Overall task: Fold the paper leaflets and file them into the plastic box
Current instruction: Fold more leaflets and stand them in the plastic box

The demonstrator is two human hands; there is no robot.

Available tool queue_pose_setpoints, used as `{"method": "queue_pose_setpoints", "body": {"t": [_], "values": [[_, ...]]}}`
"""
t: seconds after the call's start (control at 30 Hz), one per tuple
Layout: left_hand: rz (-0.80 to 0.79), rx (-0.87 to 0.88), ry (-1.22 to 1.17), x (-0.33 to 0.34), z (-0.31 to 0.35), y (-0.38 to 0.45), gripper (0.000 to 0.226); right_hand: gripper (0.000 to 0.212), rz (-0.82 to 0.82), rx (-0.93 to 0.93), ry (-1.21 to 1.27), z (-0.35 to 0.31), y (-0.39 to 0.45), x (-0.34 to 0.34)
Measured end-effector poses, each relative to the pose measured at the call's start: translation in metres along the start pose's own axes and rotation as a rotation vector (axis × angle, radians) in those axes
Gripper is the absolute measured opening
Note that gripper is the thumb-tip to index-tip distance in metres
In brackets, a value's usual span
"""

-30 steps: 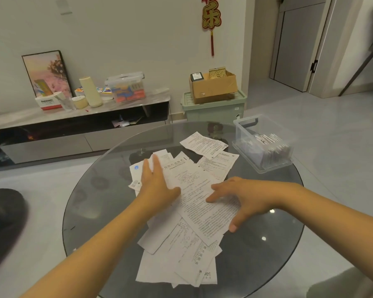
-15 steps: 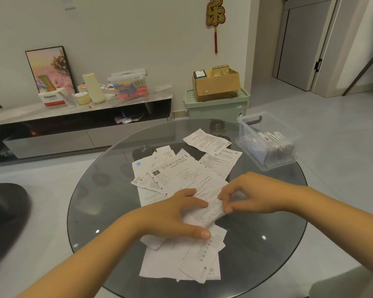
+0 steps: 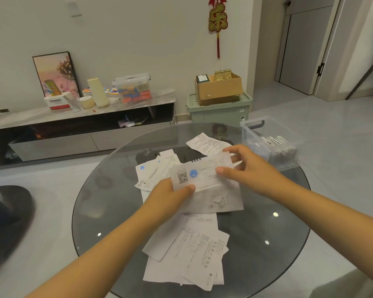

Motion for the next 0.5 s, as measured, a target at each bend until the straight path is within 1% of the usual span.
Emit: {"method": "queue_pose_setpoints", "body": {"t": [0.1, 0.2, 0.3, 0.4, 0.43, 0.47, 0.5], "values": [[0.051, 0.022, 0.065, -0.001, -0.001, -0.002, 0.019, 0.065, -0.141, 0.094, -0.053, 0.011, 0.001, 0.011], [0.076, 0.060, 0.196, -0.001, -0.002, 0.000, 0.020, 0.071, -0.169, 0.081, -0.137, 0.016, 0.001, 0.019], [0.087, 0.065, 0.353, 0.001, -0.004, 0.004, 0.044, 0.080, -0.150, 0.077, -0.268, 0.022, 0.001, 0.023], [0.042, 0.036, 0.427, 0.007, -0.010, 0.007, 0.086, 0.103, -0.142, 0.090, -0.358, 0.030, 0.000, 0.025], [0.041, 0.022, 0.438, 0.007, -0.013, 0.007, 0.099, 0.106, -0.138, 0.083, -0.401, 0.031, -0.002, 0.026], [0.042, 0.019, 0.459, 0.007, -0.013, 0.008, 0.105, 0.104, -0.122, 0.066, -0.453, 0.031, -0.003, 0.025], [0.043, 0.026, 0.509, 0.007, -0.013, 0.008, 0.105, 0.099, -0.099, 0.031, -0.502, 0.030, -0.004, 0.024]]}}
Point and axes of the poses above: each hand's wrist, its own y-axis towards the middle knuckle, its own x-axis out of the palm, z = x × y, the point moved 4 cm from there along y, towards the middle knuckle
